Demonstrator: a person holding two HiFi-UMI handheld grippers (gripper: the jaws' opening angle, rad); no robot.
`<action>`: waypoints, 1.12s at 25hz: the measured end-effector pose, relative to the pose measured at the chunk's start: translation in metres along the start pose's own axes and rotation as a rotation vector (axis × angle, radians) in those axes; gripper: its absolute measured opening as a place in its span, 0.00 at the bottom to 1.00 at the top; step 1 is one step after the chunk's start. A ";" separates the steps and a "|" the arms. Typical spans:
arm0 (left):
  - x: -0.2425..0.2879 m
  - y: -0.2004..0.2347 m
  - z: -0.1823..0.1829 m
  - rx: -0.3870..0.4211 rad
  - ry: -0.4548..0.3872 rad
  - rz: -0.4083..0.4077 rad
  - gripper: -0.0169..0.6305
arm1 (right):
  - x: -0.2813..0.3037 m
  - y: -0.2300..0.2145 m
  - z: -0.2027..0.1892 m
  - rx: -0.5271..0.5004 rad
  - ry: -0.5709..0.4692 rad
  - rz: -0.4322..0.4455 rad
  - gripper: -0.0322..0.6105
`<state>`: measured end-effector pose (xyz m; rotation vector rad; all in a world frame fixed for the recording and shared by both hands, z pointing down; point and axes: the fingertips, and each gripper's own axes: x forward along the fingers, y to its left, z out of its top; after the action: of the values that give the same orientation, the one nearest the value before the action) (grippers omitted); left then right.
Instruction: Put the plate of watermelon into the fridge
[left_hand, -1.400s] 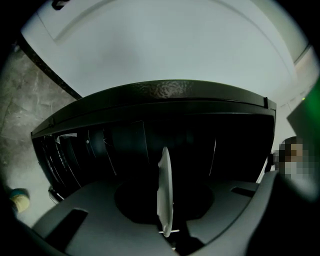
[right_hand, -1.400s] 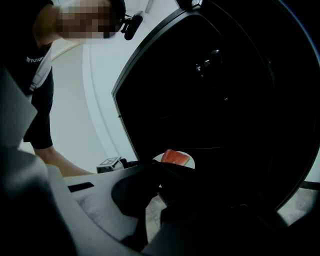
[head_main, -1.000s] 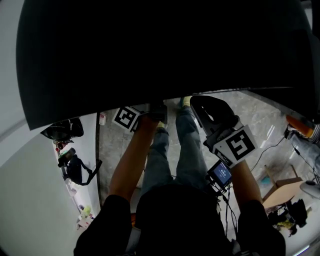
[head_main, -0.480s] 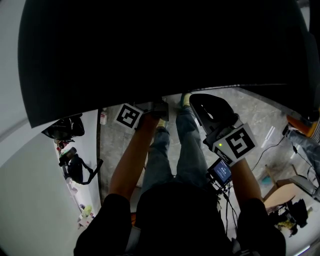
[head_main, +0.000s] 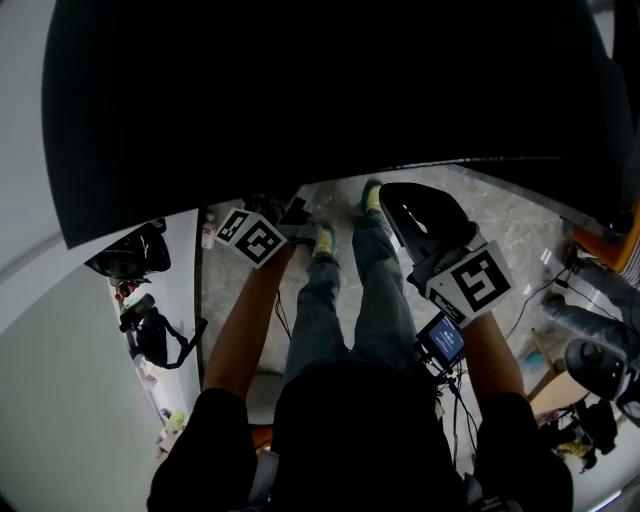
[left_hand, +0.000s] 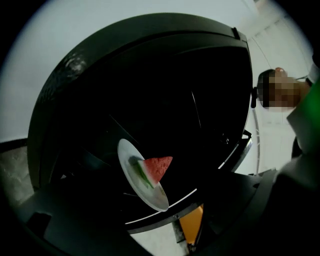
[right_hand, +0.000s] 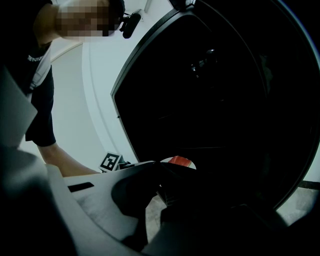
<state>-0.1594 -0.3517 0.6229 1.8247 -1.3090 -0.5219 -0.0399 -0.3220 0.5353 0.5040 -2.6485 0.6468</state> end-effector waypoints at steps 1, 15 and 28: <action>-0.001 -0.001 -0.004 0.044 0.037 -0.002 0.69 | 0.000 0.000 0.000 0.002 0.000 -0.001 0.07; -0.004 0.003 -0.038 0.459 0.328 0.077 0.66 | 0.000 -0.001 0.000 0.001 -0.004 -0.008 0.07; -0.007 0.015 -0.042 0.668 0.443 0.134 0.54 | 0.002 -0.002 0.004 -0.004 -0.011 -0.016 0.07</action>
<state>-0.1402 -0.3318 0.6585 2.1821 -1.3616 0.4357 -0.0421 -0.3263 0.5340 0.5284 -2.6529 0.6352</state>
